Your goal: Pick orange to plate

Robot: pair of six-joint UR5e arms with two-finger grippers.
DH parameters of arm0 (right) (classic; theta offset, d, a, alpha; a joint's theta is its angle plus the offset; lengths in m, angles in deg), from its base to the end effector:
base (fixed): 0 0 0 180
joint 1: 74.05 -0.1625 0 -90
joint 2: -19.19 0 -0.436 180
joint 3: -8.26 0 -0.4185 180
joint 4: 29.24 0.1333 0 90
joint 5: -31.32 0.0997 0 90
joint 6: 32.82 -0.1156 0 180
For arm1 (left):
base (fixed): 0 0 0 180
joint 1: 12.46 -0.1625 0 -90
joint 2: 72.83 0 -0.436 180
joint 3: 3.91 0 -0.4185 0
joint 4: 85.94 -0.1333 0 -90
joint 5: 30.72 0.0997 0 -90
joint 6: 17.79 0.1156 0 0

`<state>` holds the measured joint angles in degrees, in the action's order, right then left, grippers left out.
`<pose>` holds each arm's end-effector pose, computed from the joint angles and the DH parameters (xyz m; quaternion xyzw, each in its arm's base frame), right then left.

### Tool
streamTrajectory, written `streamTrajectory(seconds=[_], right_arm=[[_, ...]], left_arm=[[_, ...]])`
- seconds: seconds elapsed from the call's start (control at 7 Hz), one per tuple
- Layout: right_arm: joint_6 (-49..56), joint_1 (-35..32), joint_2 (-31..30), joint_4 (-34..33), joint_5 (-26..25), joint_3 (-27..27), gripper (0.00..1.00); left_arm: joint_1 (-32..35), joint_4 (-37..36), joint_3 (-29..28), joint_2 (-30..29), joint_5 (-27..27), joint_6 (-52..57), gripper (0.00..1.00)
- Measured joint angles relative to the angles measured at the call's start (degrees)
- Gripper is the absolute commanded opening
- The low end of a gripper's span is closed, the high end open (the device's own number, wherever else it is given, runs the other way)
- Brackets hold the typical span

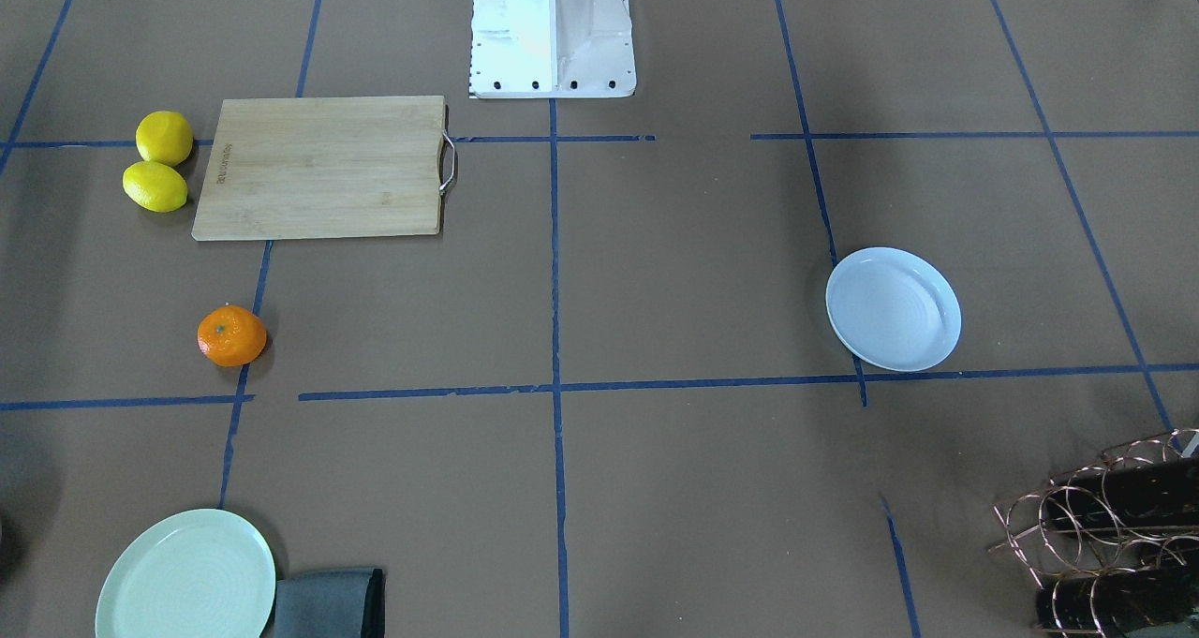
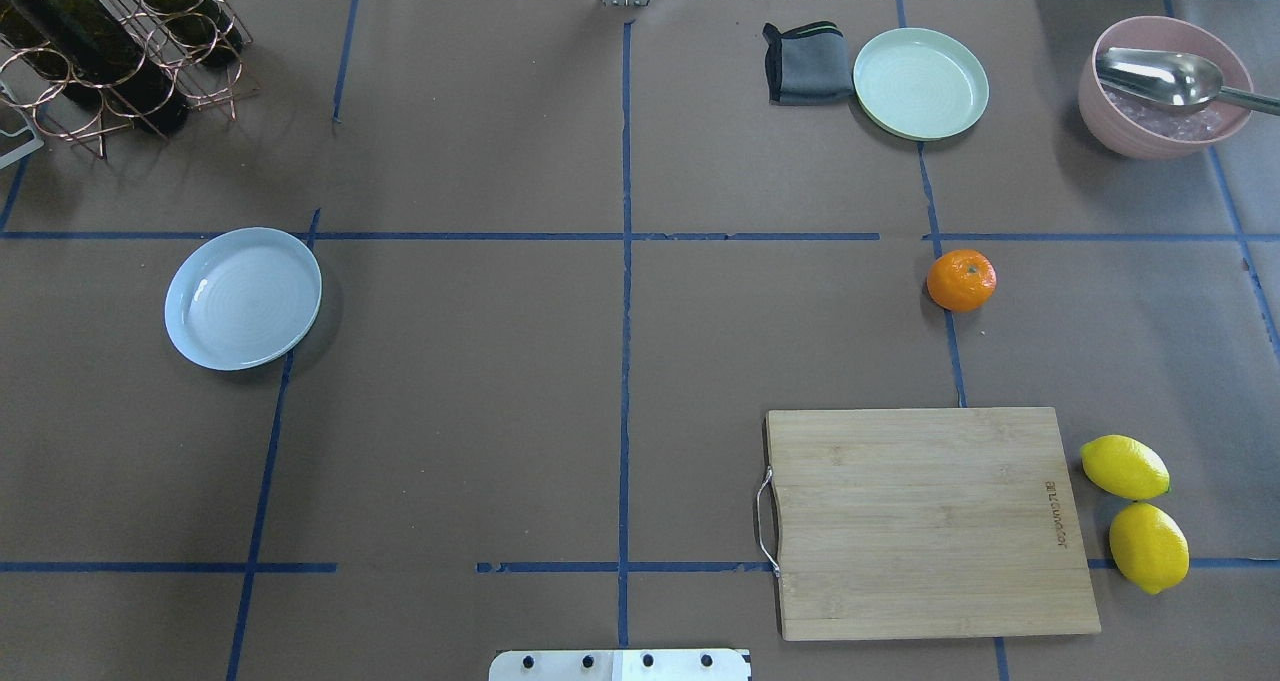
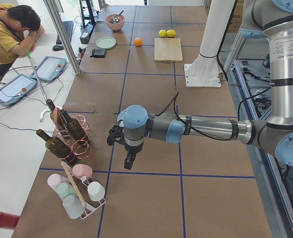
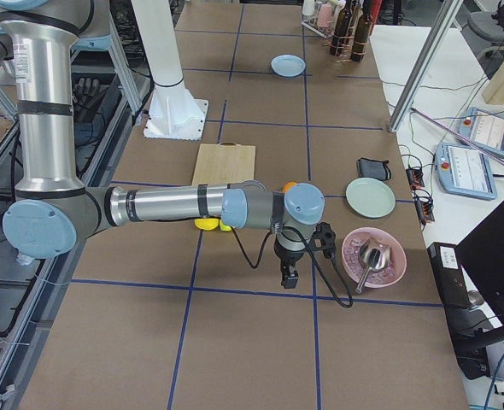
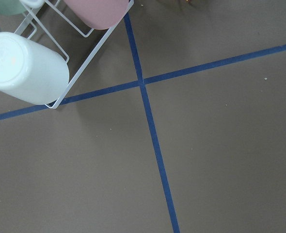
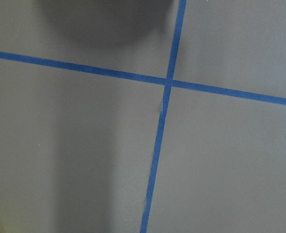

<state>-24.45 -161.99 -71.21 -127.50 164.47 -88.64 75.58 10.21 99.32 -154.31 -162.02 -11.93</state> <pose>0.0359 -0.5114 0.6385 0.0060 -0.3679 -0.0789 0.9265 -0.0410 -0.4684 0.6258 0.1004 0.3479 0.0968 0.9271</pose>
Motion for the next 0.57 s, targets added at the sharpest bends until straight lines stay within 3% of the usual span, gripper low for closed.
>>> streamTrajectory(seconds=[0.29, 0.57], right_arm=[[0.2, 0.2, 0.1, 1.3, 0.0, -0.4, 1.00], [-0.2, 0.6, -0.1, 8.8, 0.3, -0.6, 1.00]], left_arm=[[-0.1, 3.1, 0.4, -0.2, 3.4, 0.0, 1.00], [-0.2, 15.6, -0.7, -1.3, 4.0, -0.4, 1.00]])
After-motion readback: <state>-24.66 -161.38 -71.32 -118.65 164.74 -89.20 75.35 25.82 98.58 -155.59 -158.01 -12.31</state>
